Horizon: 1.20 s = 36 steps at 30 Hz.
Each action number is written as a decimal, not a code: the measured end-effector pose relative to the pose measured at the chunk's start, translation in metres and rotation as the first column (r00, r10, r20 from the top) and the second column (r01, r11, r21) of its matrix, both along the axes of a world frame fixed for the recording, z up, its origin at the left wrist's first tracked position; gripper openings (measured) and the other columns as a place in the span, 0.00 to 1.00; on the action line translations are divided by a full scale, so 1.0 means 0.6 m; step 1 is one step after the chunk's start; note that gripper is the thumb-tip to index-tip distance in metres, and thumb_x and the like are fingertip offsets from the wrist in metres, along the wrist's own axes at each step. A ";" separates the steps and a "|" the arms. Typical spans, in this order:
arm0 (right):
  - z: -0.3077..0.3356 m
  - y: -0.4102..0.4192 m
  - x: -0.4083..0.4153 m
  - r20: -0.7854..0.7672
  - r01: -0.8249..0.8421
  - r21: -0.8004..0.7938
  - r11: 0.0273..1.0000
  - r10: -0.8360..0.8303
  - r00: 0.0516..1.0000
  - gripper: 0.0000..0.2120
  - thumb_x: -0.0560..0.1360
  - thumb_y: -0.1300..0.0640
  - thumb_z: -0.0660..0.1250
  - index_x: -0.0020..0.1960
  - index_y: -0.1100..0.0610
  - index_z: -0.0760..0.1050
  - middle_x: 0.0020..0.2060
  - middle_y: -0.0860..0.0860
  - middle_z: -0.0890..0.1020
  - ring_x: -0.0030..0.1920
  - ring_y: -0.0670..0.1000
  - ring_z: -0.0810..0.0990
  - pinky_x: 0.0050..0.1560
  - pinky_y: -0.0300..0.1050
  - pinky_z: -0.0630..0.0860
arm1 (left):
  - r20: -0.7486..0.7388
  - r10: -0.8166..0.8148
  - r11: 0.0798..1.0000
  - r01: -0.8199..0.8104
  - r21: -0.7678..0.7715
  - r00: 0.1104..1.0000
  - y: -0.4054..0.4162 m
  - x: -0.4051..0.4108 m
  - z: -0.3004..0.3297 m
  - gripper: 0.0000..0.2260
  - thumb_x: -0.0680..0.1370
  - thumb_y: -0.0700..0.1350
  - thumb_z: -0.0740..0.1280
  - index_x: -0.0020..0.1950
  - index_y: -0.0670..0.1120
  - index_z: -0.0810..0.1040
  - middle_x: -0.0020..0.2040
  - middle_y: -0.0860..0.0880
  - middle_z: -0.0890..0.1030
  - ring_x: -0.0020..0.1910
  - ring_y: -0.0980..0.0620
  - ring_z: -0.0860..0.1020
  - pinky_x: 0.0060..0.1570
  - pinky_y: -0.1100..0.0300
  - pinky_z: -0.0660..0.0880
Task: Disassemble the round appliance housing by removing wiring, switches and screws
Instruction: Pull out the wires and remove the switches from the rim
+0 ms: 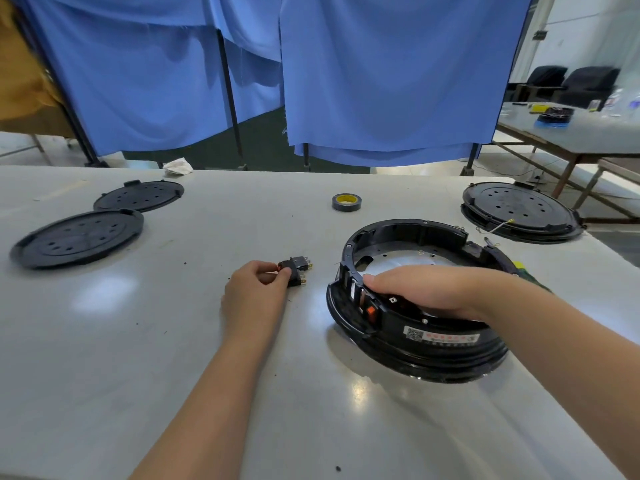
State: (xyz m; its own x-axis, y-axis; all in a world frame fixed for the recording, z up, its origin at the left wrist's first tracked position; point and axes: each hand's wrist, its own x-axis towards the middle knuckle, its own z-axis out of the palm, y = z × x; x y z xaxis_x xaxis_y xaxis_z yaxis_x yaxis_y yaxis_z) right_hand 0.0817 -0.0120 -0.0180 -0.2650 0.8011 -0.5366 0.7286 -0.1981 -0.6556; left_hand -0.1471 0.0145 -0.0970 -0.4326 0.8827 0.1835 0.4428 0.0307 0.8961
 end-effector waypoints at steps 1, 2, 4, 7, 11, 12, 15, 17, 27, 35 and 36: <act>0.000 -0.002 0.000 0.020 0.012 0.015 1.000 -0.012 1.000 0.24 0.76 0.34 0.53 0.50 0.46 0.82 0.44 0.44 0.85 0.47 0.44 0.82 0.53 0.43 0.72 | -0.004 0.003 1.000 -0.003 -0.006 1.000 0.002 0.000 -0.001 0.07 0.69 0.57 0.71 0.40 0.57 0.77 0.39 0.59 0.82 0.45 0.52 0.81 0.50 0.51 0.77; 0.000 -0.003 0.000 0.029 0.019 0.027 0.999 -0.020 0.999 0.24 0.76 0.33 0.53 0.50 0.45 0.82 0.45 0.44 0.85 0.49 0.45 0.82 0.55 0.44 0.72 | -0.005 0.005 1.000 -0.005 -0.008 1.000 0.004 0.001 0.000 0.09 0.69 0.60 0.71 0.40 0.56 0.78 0.39 0.59 0.82 0.45 0.51 0.81 0.50 0.50 0.77; -0.001 -0.005 -0.001 0.042 0.030 0.047 0.998 -0.032 0.999 0.24 0.74 0.31 0.52 0.52 0.43 0.81 0.50 0.44 0.83 0.55 0.47 0.79 0.61 0.47 0.70 | -0.004 -0.005 1.000 0.005 -0.002 1.000 0.007 0.003 0.000 0.13 0.71 0.63 0.68 0.44 0.55 0.80 0.40 0.58 0.82 0.46 0.50 0.80 0.52 0.48 0.77; -0.002 -0.006 -0.003 0.065 0.050 0.081 0.995 -0.056 0.996 0.26 0.73 0.29 0.52 0.55 0.43 0.79 0.56 0.46 0.80 0.60 0.50 0.76 0.67 0.53 0.66 | 0.005 -0.076 0.997 0.076 0.004 0.997 0.008 0.007 -0.001 0.15 0.75 0.61 0.62 0.52 0.54 0.80 0.44 0.57 0.83 0.49 0.50 0.80 0.56 0.47 0.75; -0.001 -0.009 -0.005 0.078 0.053 0.099 0.994 -0.061 0.995 0.26 0.73 0.29 0.52 0.58 0.42 0.77 0.58 0.45 0.79 0.61 0.50 0.75 0.68 0.53 0.65 | -0.020 -0.099 0.995 0.099 -0.025 0.995 0.005 0.006 0.002 0.16 0.77 0.53 0.63 0.64 0.52 0.76 0.49 0.56 0.81 0.50 0.51 0.79 0.59 0.48 0.73; 0.000 -0.009 -0.005 0.081 0.049 0.101 0.994 -0.057 0.995 0.26 0.73 0.29 0.51 0.59 0.42 0.77 0.58 0.45 0.79 0.62 0.50 0.75 0.68 0.52 0.64 | -0.028 -0.110 0.994 0.109 -0.021 0.994 0.004 0.006 0.004 0.17 0.77 0.52 0.64 0.65 0.52 0.74 0.52 0.55 0.81 0.51 0.52 0.78 0.59 0.49 0.74; 0.003 -0.011 -0.004 0.065 0.027 0.122 0.992 -0.035 0.997 0.24 0.75 0.31 0.52 0.58 0.42 0.77 0.56 0.42 0.79 0.60 0.47 0.74 0.64 0.46 0.64 | -0.069 -0.158 0.986 0.161 0.043 0.985 -0.009 0.014 0.018 0.20 0.77 0.51 0.65 0.69 0.50 0.71 0.58 0.55 0.78 0.55 0.54 0.76 0.58 0.54 0.72; 0.005 -0.012 -0.002 0.049 0.010 0.154 0.988 -0.018 0.999 0.22 0.76 0.34 0.53 0.56 0.45 0.78 0.54 0.43 0.81 0.58 0.46 0.76 0.62 0.44 0.66 | -0.078 -0.222 0.965 0.231 0.128 0.972 -0.025 0.025 0.030 0.18 0.77 0.50 0.67 0.66 0.50 0.74 0.57 0.57 0.78 0.54 0.57 0.76 0.55 0.59 0.71; 0.023 -0.012 0.012 0.113 -0.109 0.237 0.965 0.084 0.990 0.12 0.79 0.48 0.60 0.44 0.52 0.79 0.42 0.49 0.81 0.45 0.50 0.79 0.56 0.44 0.75 | -0.178 -0.568 0.778 0.595 0.202 0.804 -0.099 0.070 0.057 0.05 0.69 0.49 0.74 0.39 0.49 0.81 0.36 0.56 0.82 0.41 0.58 0.80 0.46 0.66 0.73; 0.000 -0.013 0.029 -0.024 -0.048 0.281 0.958 0.057 0.998 0.21 0.79 0.52 0.62 0.27 0.51 0.72 0.24 0.43 0.73 0.30 0.45 0.69 0.36 0.40 0.66 | -0.229 -0.627 0.733 0.664 0.149 0.744 -0.100 0.070 0.055 0.09 0.66 0.47 0.78 0.41 0.50 0.80 0.38 0.55 0.82 0.42 0.61 0.79 0.44 0.75 0.69; -0.002 -0.013 0.029 -0.023 -0.051 0.280 0.959 0.060 0.998 0.21 0.79 0.51 0.62 0.27 0.51 0.72 0.24 0.42 0.72 0.29 0.44 0.68 0.36 0.40 0.65 | -0.231 -0.624 0.734 0.661 0.154 0.746 -0.100 0.071 0.055 0.10 0.66 0.47 0.78 0.42 0.50 0.80 0.38 0.55 0.82 0.42 0.61 0.79 0.44 0.76 0.69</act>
State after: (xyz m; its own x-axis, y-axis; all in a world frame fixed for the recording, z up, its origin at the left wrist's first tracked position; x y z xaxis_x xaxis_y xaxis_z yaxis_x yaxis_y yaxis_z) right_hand 0.0992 -0.0201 -0.0194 -0.3264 0.9013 -0.2848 0.7115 0.0359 -0.7017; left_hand -0.1044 -0.0455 -0.0643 0.2746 0.8686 0.4125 0.4168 -0.4941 0.7630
